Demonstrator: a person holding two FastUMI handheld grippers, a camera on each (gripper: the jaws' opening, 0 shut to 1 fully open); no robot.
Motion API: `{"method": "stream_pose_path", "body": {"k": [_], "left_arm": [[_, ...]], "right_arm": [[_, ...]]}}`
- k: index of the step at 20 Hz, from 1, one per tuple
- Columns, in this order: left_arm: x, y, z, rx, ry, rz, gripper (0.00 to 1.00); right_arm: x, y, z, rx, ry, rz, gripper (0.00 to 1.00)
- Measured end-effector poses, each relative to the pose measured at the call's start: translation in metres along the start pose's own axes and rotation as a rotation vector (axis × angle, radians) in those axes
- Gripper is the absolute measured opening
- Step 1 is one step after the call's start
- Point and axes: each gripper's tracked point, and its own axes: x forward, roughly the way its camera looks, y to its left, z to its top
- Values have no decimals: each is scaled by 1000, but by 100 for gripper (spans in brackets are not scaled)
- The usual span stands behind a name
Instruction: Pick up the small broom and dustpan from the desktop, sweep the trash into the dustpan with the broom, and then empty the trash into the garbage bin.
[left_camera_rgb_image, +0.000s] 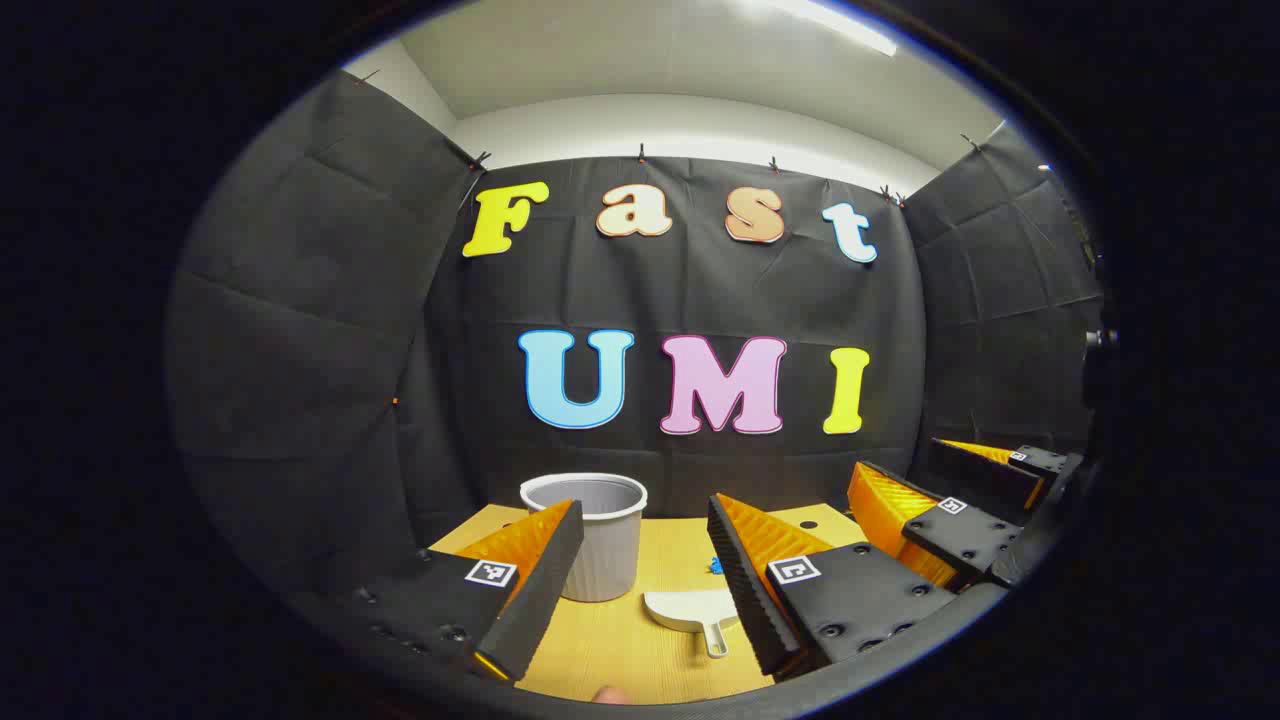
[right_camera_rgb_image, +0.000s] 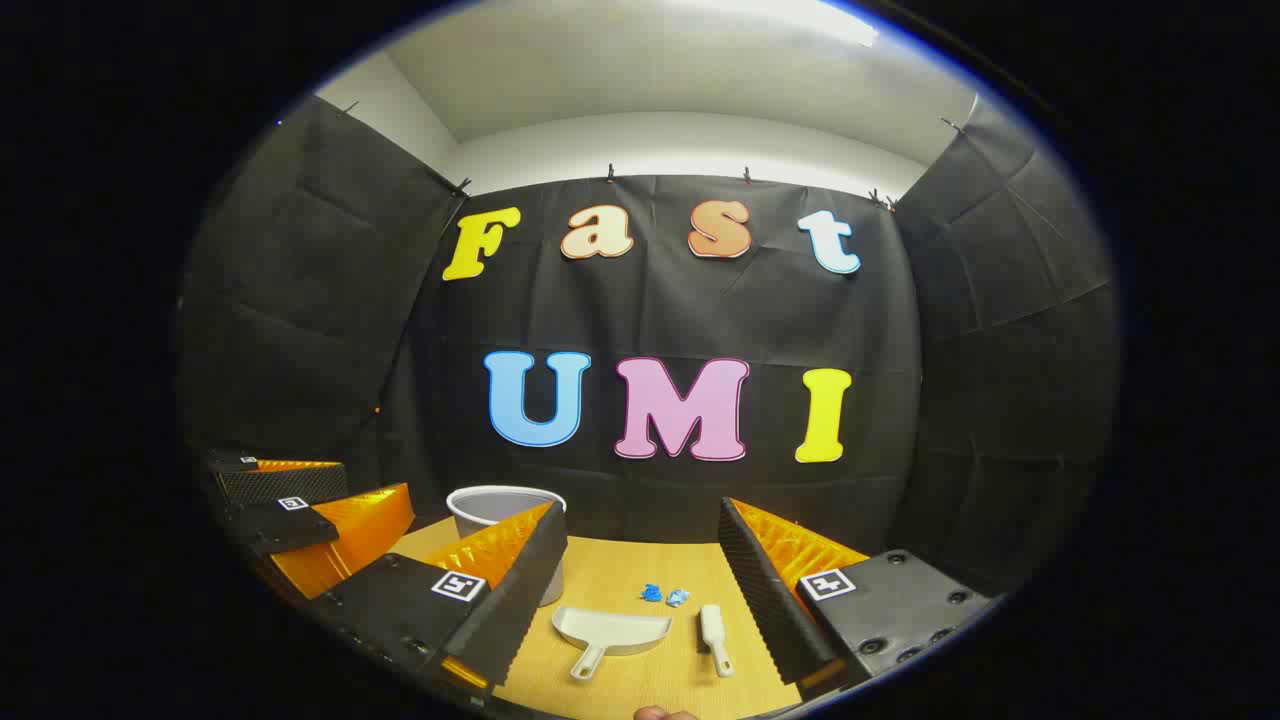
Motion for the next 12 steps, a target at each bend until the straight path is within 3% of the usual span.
{"method": "stream_pose_path", "body": {"k": [7,12], "left_arm": [[2,3,-5,-11,2,-23,74],[9,-14,-23,-7,25,-94,74]], "right_arm": [[5,-10,3,-7,3,-63,96],[4,-19,5,-20,-9,-98,96]]}}
